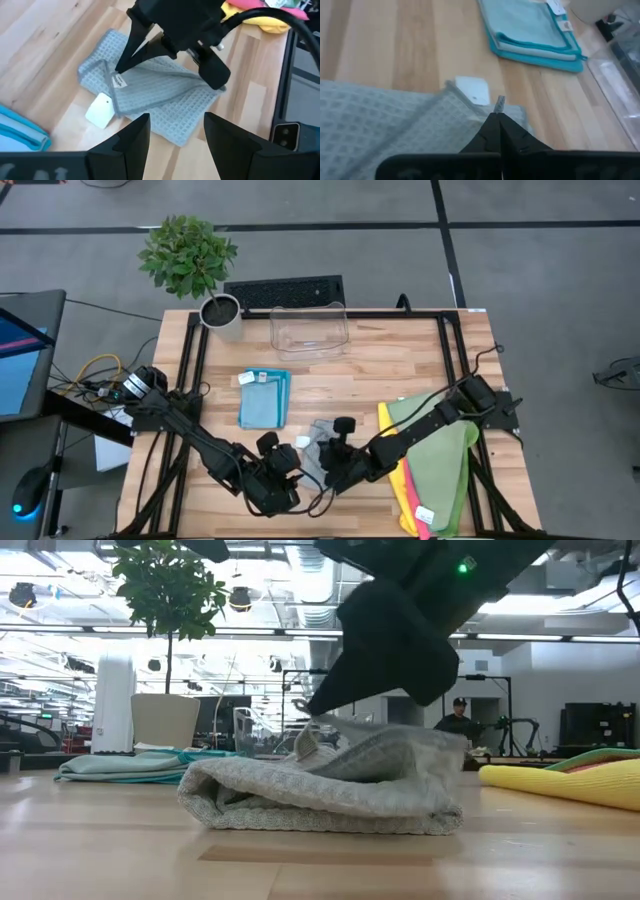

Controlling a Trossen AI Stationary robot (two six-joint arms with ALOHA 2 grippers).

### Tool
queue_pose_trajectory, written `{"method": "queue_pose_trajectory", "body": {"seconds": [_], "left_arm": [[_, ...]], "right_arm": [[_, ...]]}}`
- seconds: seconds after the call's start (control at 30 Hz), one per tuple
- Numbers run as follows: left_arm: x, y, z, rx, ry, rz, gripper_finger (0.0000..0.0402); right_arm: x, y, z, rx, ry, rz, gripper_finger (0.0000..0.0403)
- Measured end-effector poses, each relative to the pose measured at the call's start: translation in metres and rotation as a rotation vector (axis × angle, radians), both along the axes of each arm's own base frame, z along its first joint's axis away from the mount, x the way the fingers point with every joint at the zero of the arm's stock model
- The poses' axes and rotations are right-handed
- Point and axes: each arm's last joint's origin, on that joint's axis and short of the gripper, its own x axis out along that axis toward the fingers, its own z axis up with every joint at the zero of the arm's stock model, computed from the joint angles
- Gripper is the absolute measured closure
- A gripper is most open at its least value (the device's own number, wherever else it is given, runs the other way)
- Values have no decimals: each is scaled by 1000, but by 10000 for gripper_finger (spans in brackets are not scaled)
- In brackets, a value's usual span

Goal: Fold microfiber towels
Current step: Fold the gray microfiber cloth

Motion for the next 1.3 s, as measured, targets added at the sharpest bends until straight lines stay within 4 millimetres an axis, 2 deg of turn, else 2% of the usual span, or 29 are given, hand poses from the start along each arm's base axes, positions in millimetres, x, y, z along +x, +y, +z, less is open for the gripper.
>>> {"method": "queue_pose_trajectory", "body": {"seconds": [0.13, 0.37, 0.47, 0.6, 0.77, 0.97, 1.3], "left_arm": [[-1, 1, -1, 15, 8, 4, 223], [-1, 1, -1, 19, 11, 4, 223], [-2, 1, -1, 20, 14, 5, 223], [-3, 1, -1, 23, 22, 5, 223], [-3, 1, -2, 18, 25, 5, 223], [-4, 1, -2, 20, 29, 6, 223], [-4, 1, -2, 24, 27, 8, 223]], "right_arm": [[1, -4, -3, 63, 35, 31, 370], [8, 9, 4, 155, -41, 145, 311], [12, 6, 5, 206, -50, 165, 283], [20, -3, -8, 234, -42, 143, 245], [32, -4, -27, 270, -38, 154, 213], [35, -6, -28, 244, -46, 122, 212], [35, -13, -32, 230, -23, 96, 261]]}}
